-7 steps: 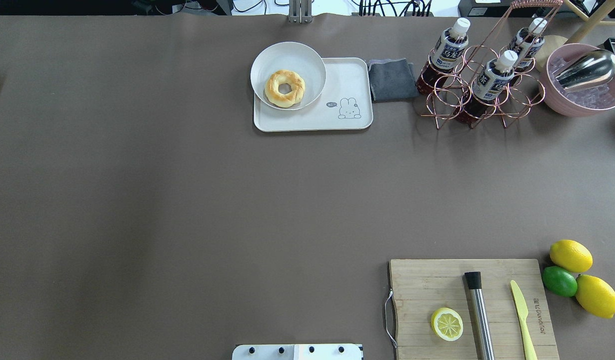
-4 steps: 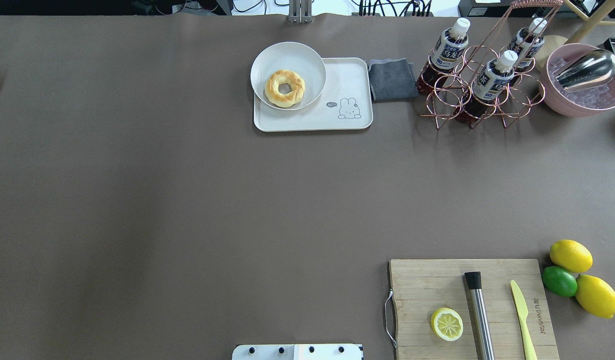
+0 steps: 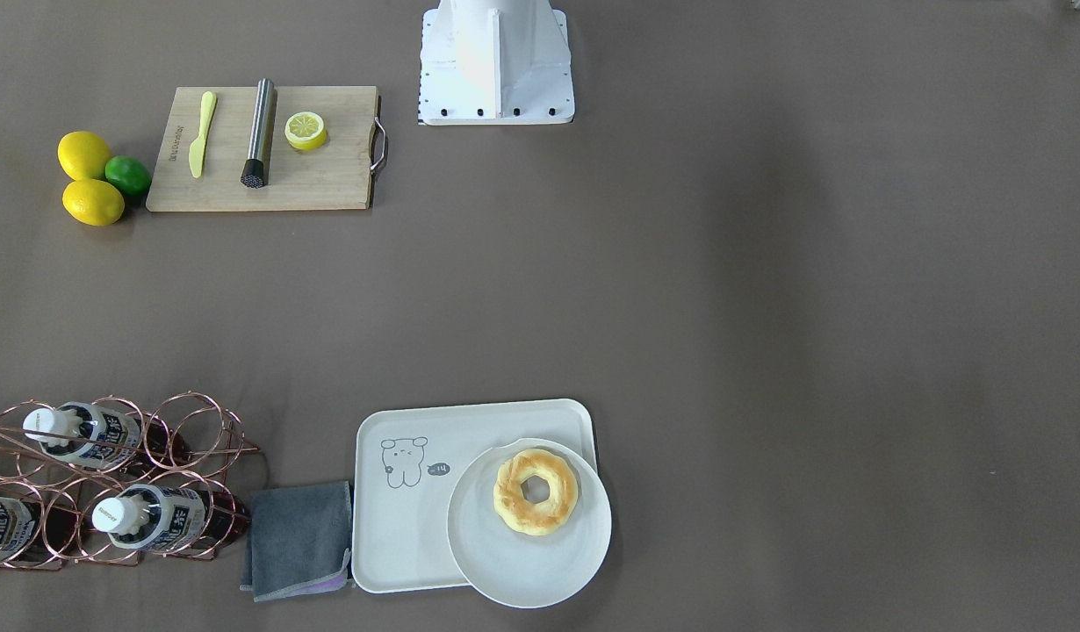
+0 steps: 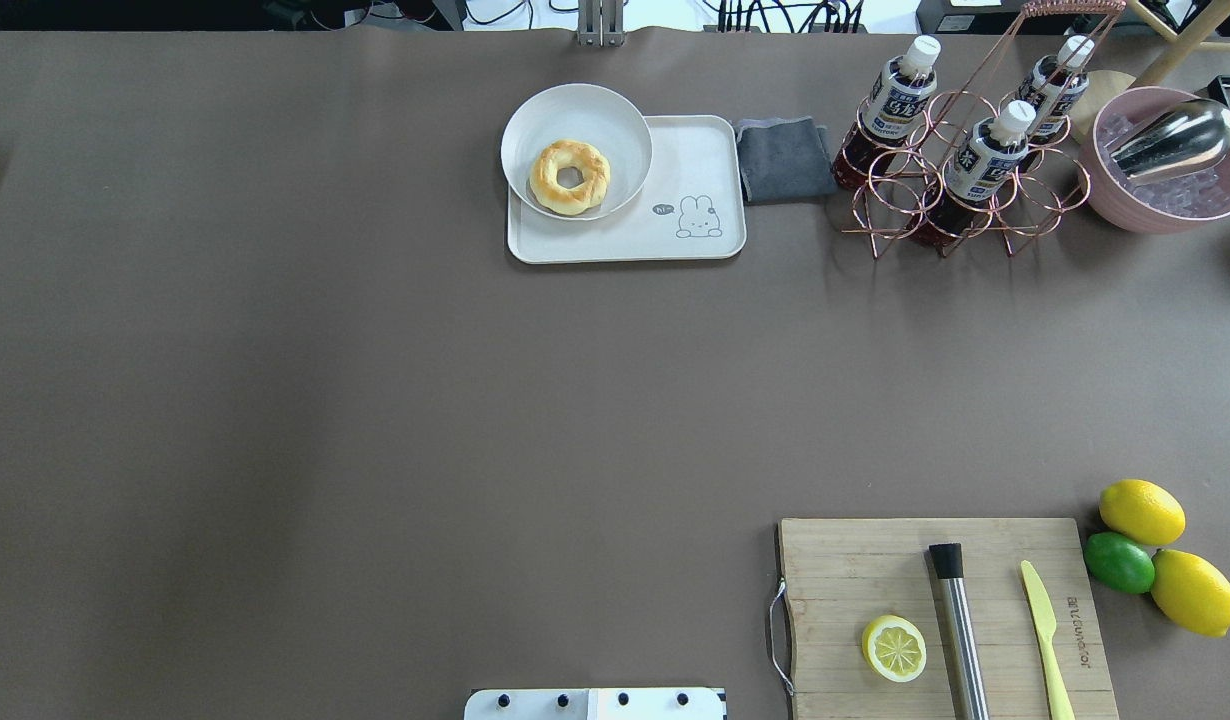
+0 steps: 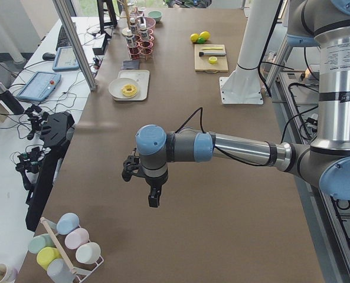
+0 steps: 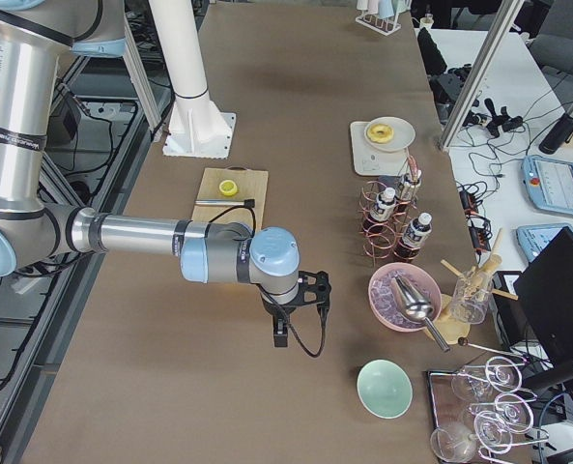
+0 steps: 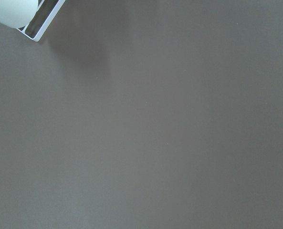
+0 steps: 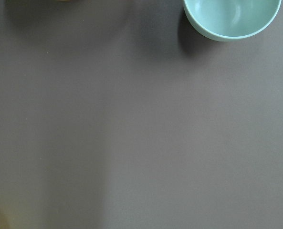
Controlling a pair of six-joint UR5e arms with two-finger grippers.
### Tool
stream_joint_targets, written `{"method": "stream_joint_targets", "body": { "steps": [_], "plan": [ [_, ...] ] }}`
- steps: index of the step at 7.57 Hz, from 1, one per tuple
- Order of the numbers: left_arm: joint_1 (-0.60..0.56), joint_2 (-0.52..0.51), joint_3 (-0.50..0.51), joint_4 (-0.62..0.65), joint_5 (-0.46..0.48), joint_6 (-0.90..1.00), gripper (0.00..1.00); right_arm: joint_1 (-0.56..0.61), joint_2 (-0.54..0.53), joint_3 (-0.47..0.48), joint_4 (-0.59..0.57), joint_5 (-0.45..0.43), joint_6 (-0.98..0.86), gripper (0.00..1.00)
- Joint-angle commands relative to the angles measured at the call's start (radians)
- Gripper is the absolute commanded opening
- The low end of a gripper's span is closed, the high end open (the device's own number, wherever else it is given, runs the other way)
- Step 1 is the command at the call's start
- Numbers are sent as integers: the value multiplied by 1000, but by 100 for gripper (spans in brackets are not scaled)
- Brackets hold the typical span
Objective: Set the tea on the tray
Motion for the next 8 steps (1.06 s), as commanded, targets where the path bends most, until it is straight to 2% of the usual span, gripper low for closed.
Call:
{"method": "stream_joint_targets", "body": {
  "steps": [1, 3, 5, 6, 8],
  "plan": [
    [-1, -10, -14, 0, -1, -6, 98, 0, -10, -1, -1, 13, 0, 100],
    [-1, -26, -11, 2, -4, -8, 98, 0, -7, -7, -1, 51, 0, 100],
    [2, -39, 2, -73, -10, 4, 98, 0, -5, -7, 11, 77, -11, 100],
    [4, -42, 28, -80, -47, -2, 98, -1, -4, -24, 6, 81, -6, 100],
    [2, -45, 17, -87, -145, -2, 98, 0, 4, 24, 12, 95, -14, 100]
  ]
}}
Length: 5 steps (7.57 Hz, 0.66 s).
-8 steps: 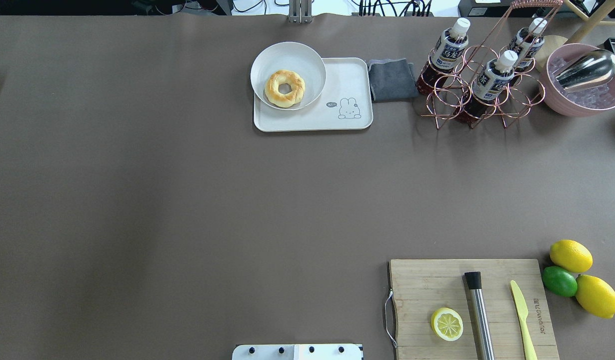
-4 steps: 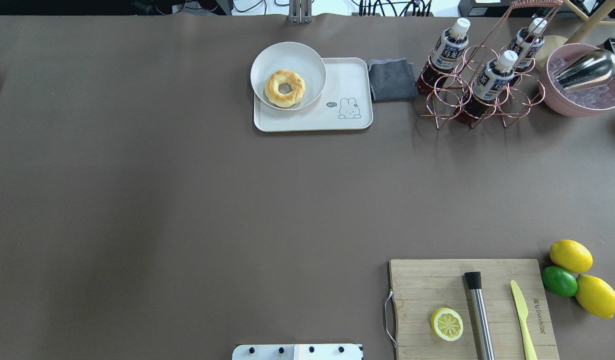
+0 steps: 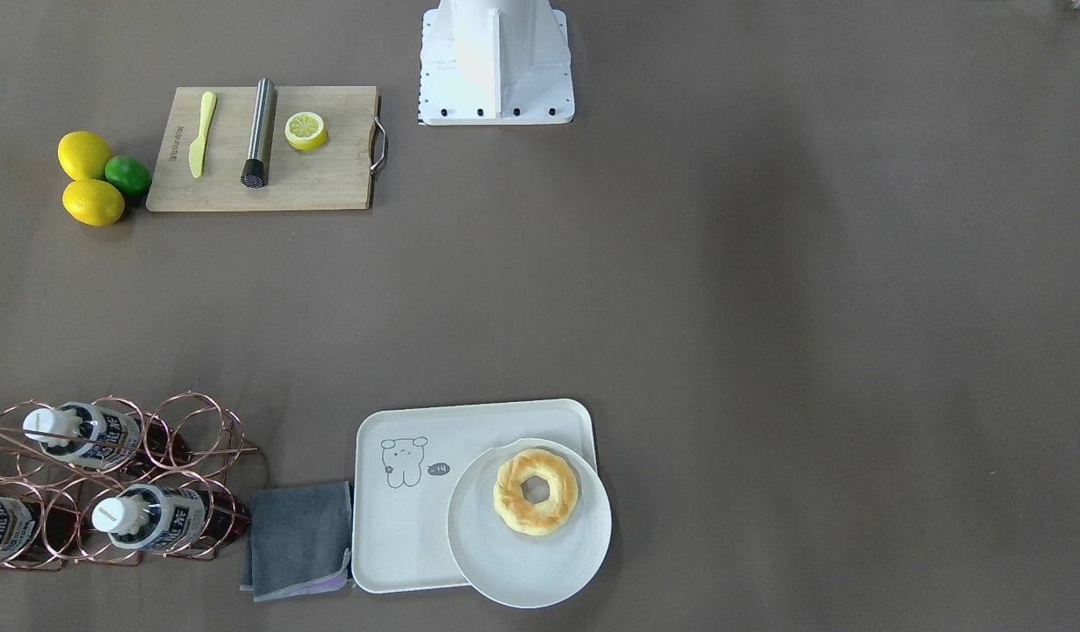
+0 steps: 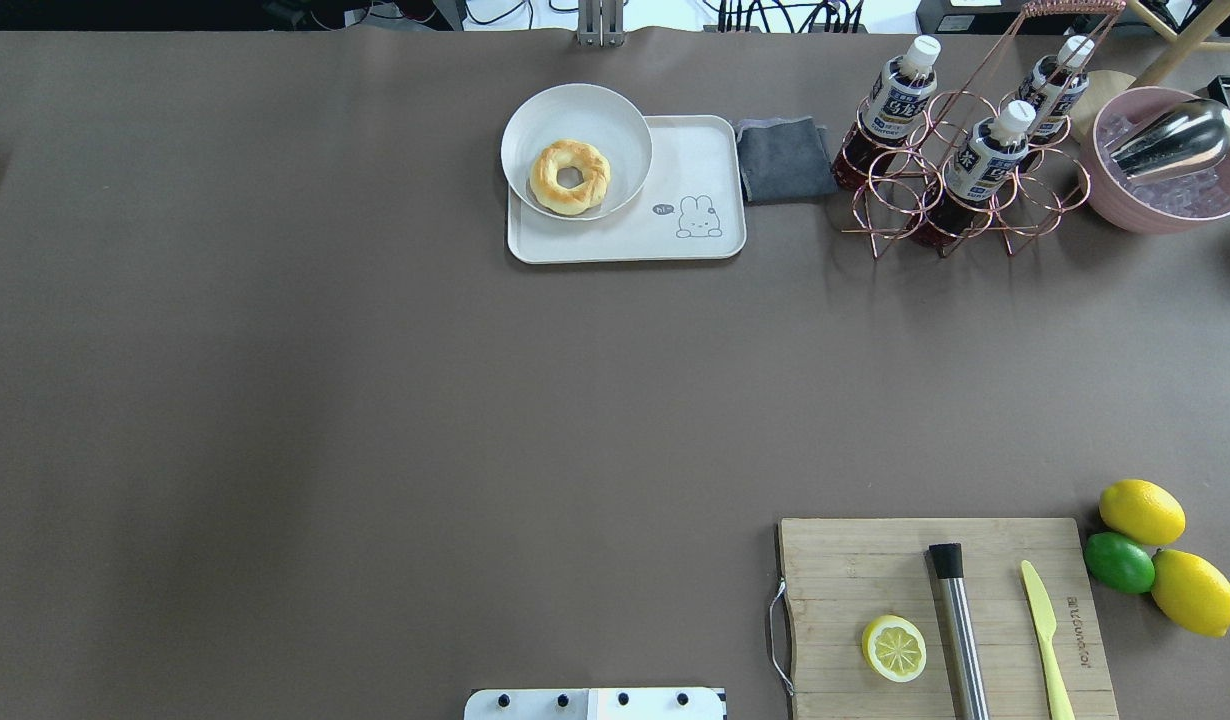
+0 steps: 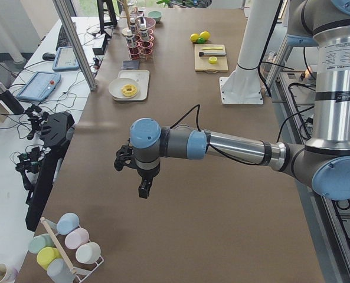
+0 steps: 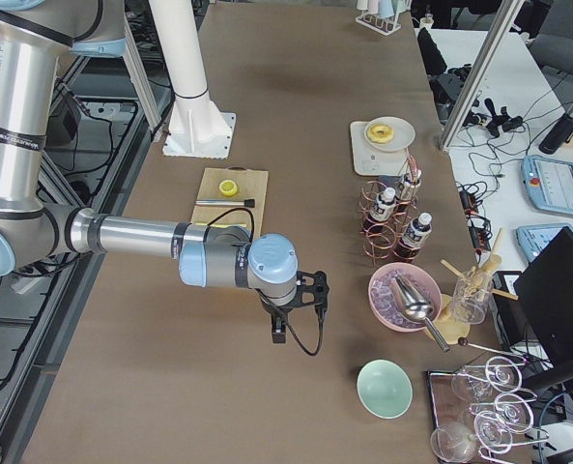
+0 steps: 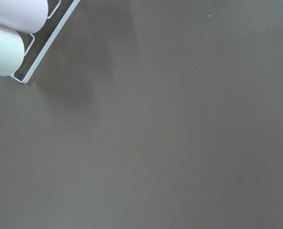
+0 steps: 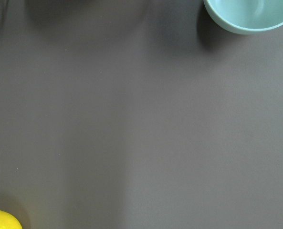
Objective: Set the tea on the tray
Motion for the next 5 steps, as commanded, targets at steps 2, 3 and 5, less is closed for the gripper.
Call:
{"method": "stream_joint_targets", "body": {
  "steps": [2, 3, 5],
  "plan": [
    [-1, -15, -2, -136, -74, -34, 98, -3, 75, 106, -2, -29, -2, 100],
    [-1, -17, -20, -212, -76, -127, 98, -27, 131, 108, -2, -33, 11, 100],
    [98, -37, -20, -387, -81, -360, 98, -120, 223, 111, 3, -31, 202, 99]
  ]
}}
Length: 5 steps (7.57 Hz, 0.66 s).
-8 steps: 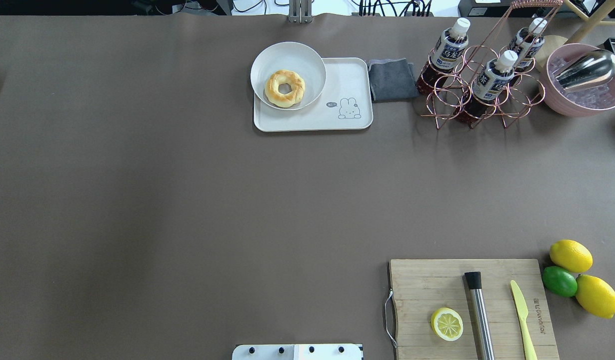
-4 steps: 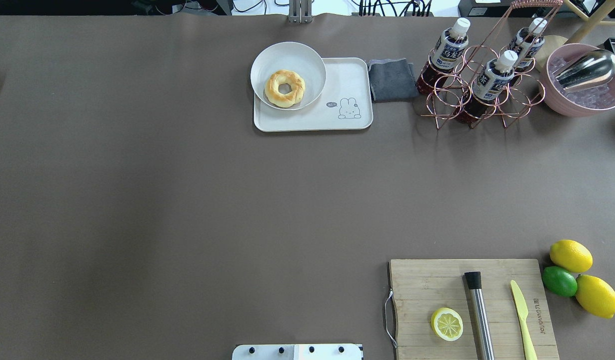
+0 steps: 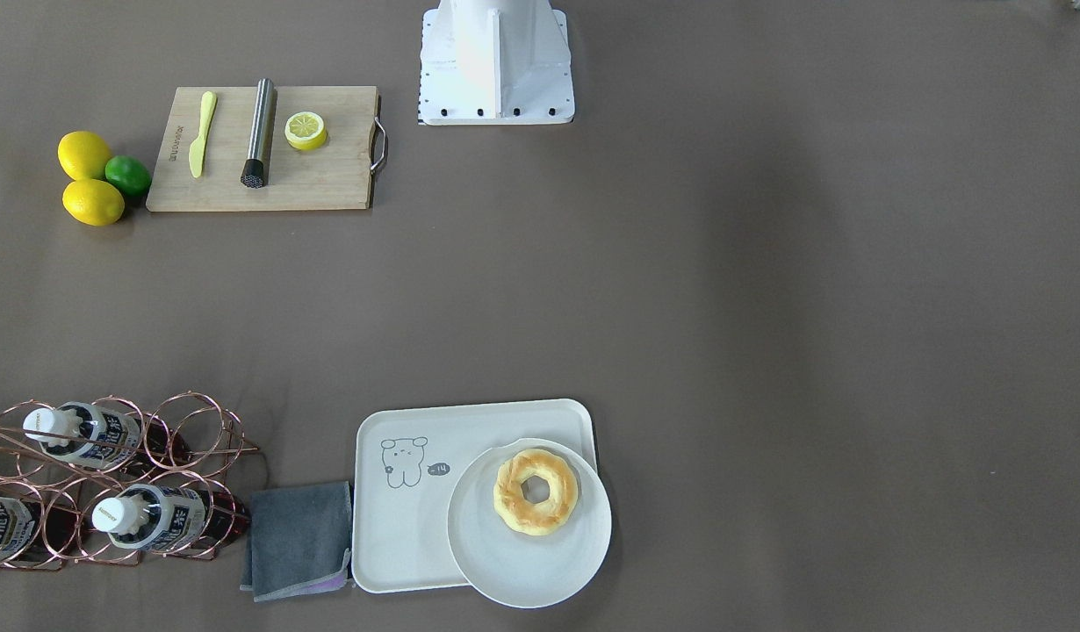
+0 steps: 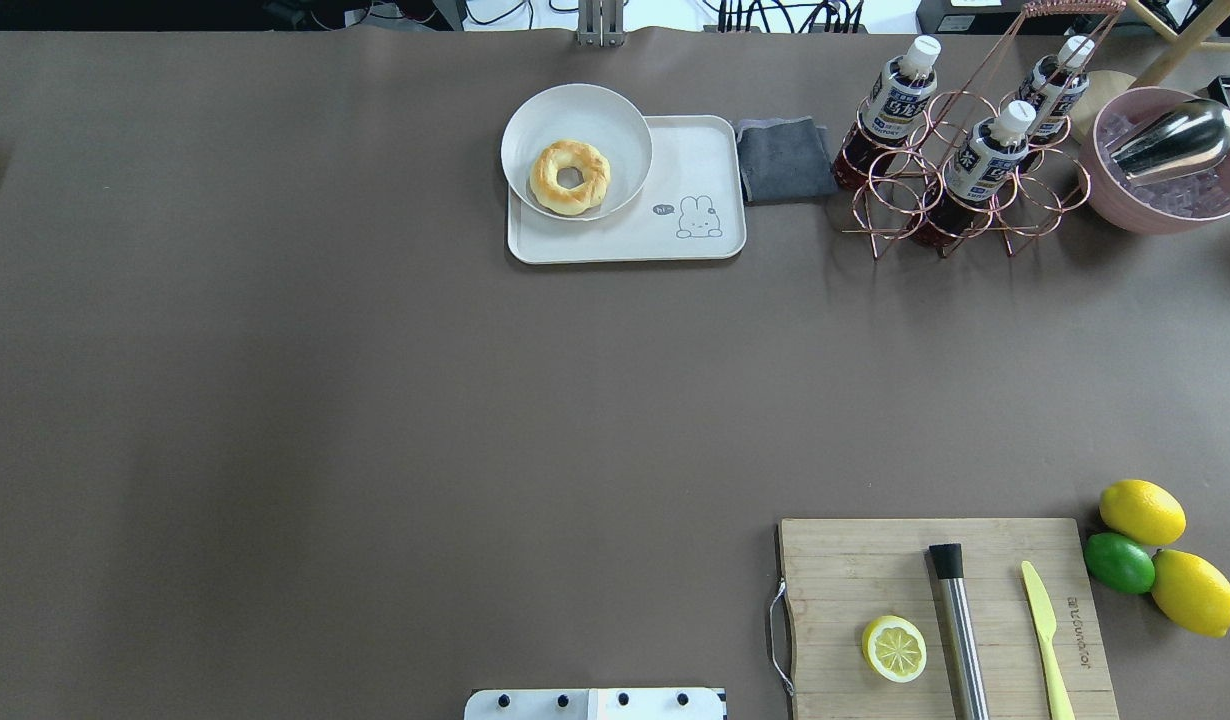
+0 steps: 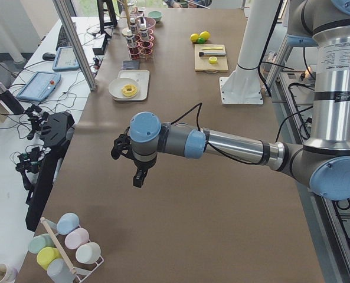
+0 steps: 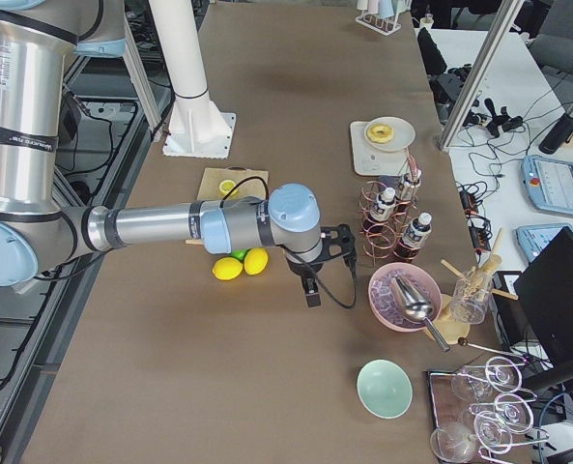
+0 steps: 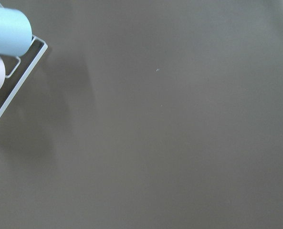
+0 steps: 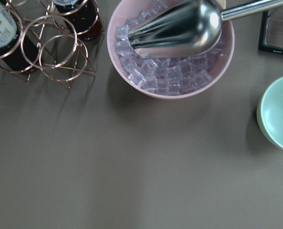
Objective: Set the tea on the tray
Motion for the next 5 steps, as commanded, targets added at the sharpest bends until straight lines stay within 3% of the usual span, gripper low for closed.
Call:
{"method": "stream_joint_targets", "body": {
  "steps": [1, 3, 5],
  "plan": [
    [115, -14, -5, -236, -3, -282, 98, -155, 163, 13, 1, -14, 316, 99],
    [164, -14, 4, -311, 6, -341, 99, -317, 323, -10, 1, -147, 576, 99],
    [180, -17, 1, -311, 9, -346, 99, -413, 457, -116, 3, -270, 664, 98]
  ]
}}
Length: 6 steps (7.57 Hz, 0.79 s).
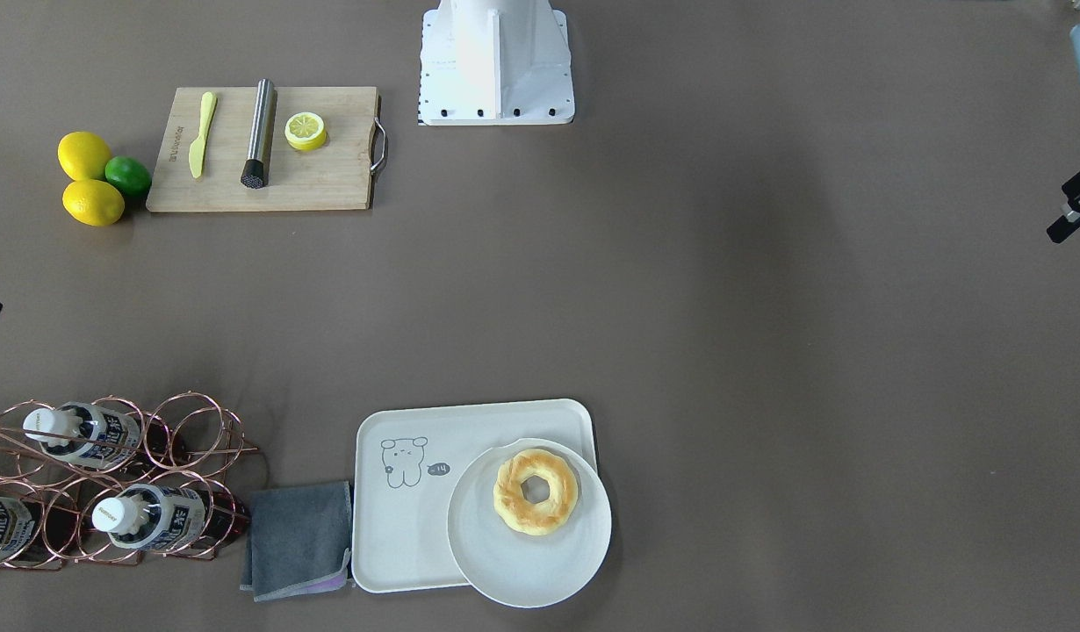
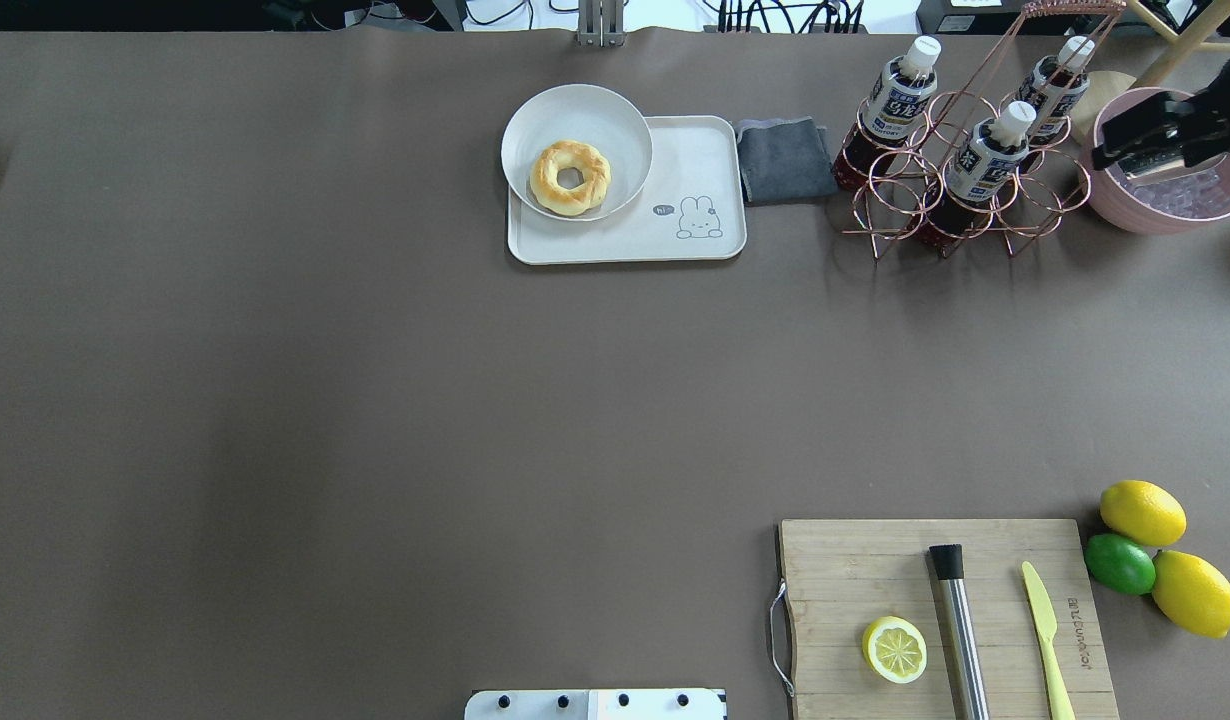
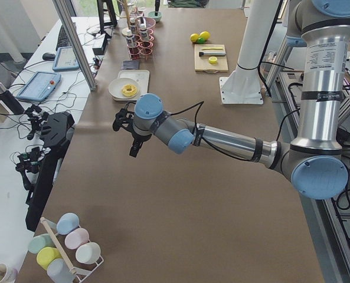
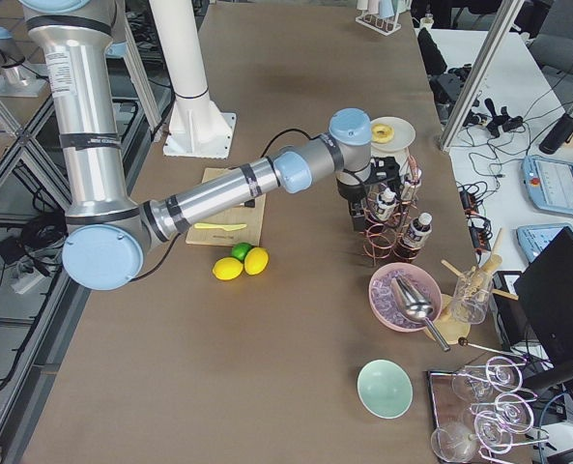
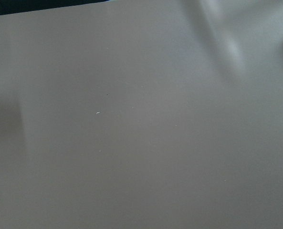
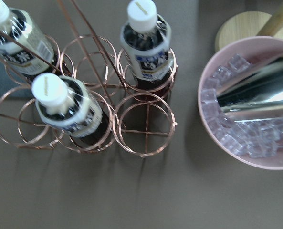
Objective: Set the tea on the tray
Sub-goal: 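Reach the right gripper down to a tea bottle in the copper rack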
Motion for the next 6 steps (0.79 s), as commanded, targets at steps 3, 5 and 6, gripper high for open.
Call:
{"method": "stream_joint_targets", "body": {
  "steps": [3, 5, 6],
  "plan": [
    [19, -1, -3, -12, 4, -14, 99, -105, 187, -204, 101, -122, 116, 92],
    [21, -1, -1, -12, 4, -14, 99, -106, 188, -223, 130, -132, 130, 85],
    [21, -1, 0, -14, 4, -11, 99, -106, 190, -221, 130, -132, 130, 79]
  ]
}}
